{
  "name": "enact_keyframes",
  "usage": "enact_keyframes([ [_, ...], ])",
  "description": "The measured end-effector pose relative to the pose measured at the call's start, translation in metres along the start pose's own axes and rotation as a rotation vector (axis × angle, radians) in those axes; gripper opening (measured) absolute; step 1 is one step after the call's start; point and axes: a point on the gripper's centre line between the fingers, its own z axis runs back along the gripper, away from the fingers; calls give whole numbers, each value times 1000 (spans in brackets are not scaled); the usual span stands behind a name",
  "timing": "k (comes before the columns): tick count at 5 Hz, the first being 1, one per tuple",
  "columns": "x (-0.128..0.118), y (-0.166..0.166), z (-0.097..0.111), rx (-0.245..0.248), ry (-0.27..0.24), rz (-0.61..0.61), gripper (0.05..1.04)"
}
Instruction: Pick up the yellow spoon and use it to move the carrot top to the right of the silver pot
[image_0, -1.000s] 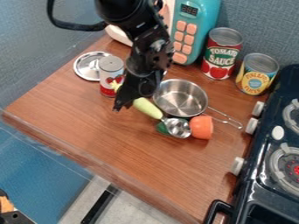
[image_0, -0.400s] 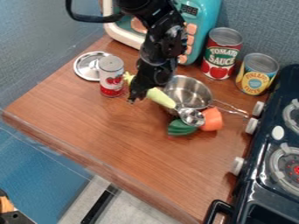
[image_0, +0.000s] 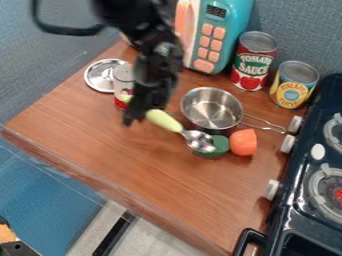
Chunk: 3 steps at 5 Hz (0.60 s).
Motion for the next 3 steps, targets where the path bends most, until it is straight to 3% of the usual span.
enact_keyframes([
  [1,-18,-11,3,-22,-30,24,404],
  [2,-34,-18,-6,-38,-29,6,404],
  [3,-35,-34,-32,-147,-42,-121,404],
])
